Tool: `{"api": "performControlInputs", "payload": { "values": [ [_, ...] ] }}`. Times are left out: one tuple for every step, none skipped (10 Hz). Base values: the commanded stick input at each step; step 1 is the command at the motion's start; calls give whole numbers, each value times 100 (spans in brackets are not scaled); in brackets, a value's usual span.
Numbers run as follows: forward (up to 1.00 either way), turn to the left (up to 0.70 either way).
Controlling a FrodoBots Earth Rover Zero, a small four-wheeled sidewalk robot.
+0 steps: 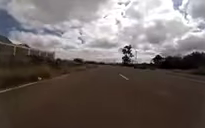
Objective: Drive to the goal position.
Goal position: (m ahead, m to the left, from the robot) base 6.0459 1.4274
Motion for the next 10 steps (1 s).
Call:
{"api": "performControlInputs", "payload": {
  "values": [
    [85, 0],
    [85, 0],
    [85, 0],
    [85, 0],
    [85, 0],
    [85, 0],
    [85, 0],
    [85, 0],
    [85, 0],
    [85, 0]
  ]
}}
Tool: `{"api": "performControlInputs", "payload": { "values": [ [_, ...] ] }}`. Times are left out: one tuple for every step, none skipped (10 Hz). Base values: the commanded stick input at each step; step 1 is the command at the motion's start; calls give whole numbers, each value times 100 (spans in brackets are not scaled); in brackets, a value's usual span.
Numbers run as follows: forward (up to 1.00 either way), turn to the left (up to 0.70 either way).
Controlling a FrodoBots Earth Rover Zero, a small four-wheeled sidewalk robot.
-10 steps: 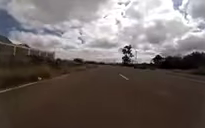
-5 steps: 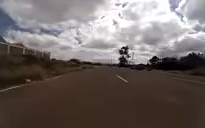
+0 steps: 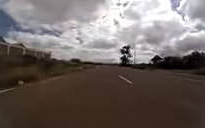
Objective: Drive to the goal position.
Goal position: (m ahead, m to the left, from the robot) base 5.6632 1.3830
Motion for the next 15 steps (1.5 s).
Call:
{"api": "performControlInputs", "payload": {
  "values": [
    [85, 0],
    [85, 0],
    [85, 0],
    [85, 0],
    [85, 0],
    [85, 0],
    [85, 0],
    [85, 0],
    [85, 0],
    [85, 0],
    [85, 0],
    [85, 0],
    [85, 0],
    [85, 0],
    [85, 0]
  ]
}}
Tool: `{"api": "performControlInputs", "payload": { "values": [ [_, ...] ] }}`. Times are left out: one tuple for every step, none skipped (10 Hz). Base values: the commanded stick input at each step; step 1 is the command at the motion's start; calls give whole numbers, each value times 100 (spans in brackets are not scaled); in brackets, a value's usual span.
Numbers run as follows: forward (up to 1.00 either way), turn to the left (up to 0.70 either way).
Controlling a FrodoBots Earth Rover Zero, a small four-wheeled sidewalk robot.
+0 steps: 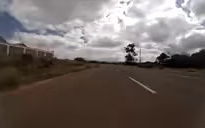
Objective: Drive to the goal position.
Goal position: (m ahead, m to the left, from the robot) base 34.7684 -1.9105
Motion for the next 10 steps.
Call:
{"api": "performControlInputs", "payload": {
  "values": [
    [85, 0],
    [85, 0],
    [85, 0],
    [85, 0],
    [85, 0],
    [85, 0],
    [85, 0],
    [85, 0],
    [85, 0],
    [85, 0]
  ]
}}
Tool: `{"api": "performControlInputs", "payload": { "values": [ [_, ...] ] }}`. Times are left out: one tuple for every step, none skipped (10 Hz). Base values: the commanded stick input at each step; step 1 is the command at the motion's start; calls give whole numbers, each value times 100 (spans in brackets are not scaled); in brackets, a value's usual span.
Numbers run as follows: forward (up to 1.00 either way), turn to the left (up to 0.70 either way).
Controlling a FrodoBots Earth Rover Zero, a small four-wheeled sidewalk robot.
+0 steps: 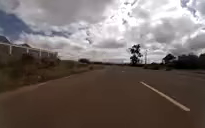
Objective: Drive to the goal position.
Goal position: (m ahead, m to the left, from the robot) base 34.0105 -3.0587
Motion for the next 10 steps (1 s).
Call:
{"api": "performControlInputs", "payload": {
  "values": [
    [85, 0],
    [85, 0],
    [85, 0],
    [85, 0],
    [85, 0],
    [85, 0],
    [85, 0],
    [85, 0],
    [85, 0],
    [85, 0]
  ]
}}
